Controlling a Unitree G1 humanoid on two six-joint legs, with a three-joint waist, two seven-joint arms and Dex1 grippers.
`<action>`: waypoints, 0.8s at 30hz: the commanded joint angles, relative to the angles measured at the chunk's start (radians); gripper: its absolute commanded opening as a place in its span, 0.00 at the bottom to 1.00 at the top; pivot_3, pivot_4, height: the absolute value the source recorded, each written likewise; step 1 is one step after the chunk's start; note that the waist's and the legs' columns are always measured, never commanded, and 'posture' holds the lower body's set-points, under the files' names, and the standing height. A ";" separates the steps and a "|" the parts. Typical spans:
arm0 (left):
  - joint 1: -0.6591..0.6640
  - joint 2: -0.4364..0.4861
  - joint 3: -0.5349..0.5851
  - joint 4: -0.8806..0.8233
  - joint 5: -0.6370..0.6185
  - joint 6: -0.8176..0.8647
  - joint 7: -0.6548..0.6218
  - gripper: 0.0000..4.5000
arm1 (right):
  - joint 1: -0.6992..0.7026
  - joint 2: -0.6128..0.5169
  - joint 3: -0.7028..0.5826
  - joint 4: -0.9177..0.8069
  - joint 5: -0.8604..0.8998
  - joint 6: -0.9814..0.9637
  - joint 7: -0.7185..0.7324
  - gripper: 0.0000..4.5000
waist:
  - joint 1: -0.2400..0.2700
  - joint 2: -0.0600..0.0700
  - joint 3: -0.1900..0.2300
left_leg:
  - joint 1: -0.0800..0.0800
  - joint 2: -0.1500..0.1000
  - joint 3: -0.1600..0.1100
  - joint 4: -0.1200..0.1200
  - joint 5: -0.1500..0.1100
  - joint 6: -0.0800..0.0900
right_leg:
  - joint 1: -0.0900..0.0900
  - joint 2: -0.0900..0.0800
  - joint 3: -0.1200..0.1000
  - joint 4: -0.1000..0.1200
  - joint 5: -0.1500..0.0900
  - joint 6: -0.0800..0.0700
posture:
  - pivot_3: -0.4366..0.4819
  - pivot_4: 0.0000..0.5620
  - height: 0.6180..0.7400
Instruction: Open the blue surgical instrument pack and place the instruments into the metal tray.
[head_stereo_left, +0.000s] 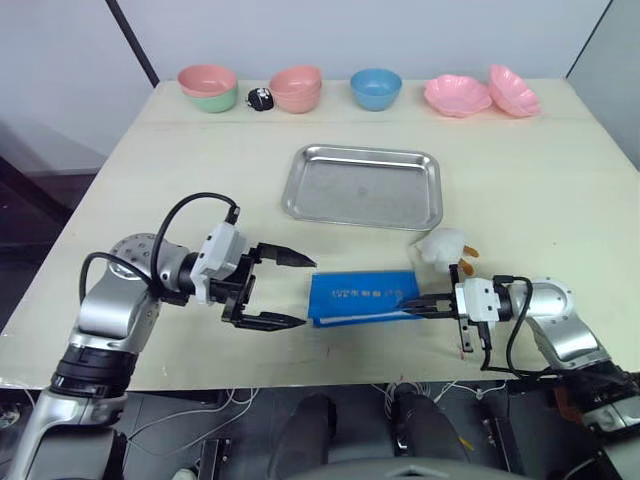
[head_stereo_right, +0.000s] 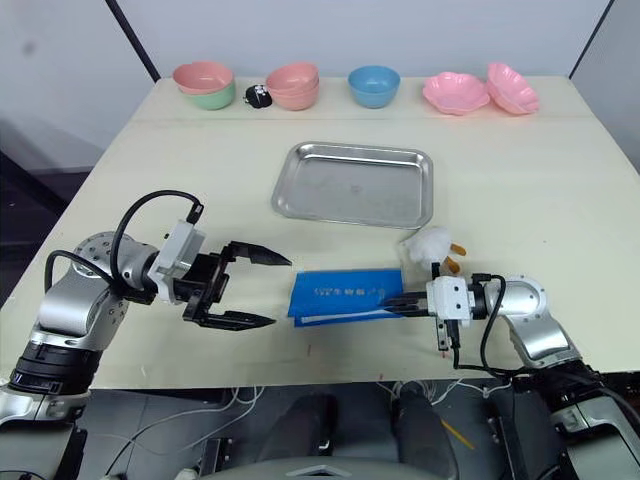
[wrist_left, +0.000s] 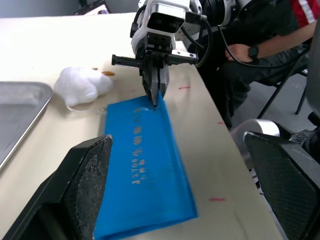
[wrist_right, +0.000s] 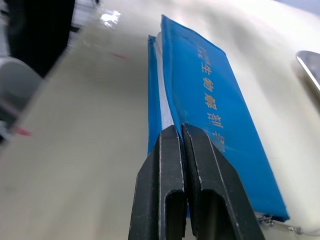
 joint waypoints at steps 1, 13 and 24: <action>0.009 -0.001 0.019 -0.053 -0.033 0.017 0.007 1.00 | 0.030 -0.043 -0.029 -0.136 0.096 0.139 0.023 0.01 | 0.000 0.000 0.000 | 0.000 0.000 0.000 0.000 0.000 0.000 | 0.000 0.000 0.000 0.000 0.000 0.000 | 0.48 0.27 1.00; 0.005 -0.014 0.020 -0.018 -0.028 -0.008 -0.003 1.00 | -0.080 -0.022 -0.109 -0.117 0.278 0.600 -0.050 0.01 | 0.001 0.000 0.000 | 0.000 0.000 0.000 0.001 0.000 0.000 | 0.000 0.000 -0.001 0.000 0.000 0.000 | 0.48 0.27 1.00; -0.101 -0.159 -0.015 0.232 0.067 -0.131 0.029 1.00 | -0.191 0.036 -0.121 0.036 0.248 0.641 0.012 0.01 | 0.001 -0.001 0.000 | -0.002 0.000 0.001 0.001 0.000 0.000 | 0.000 0.000 -0.002 -0.001 0.000 0.000 | 0.48 0.27 1.00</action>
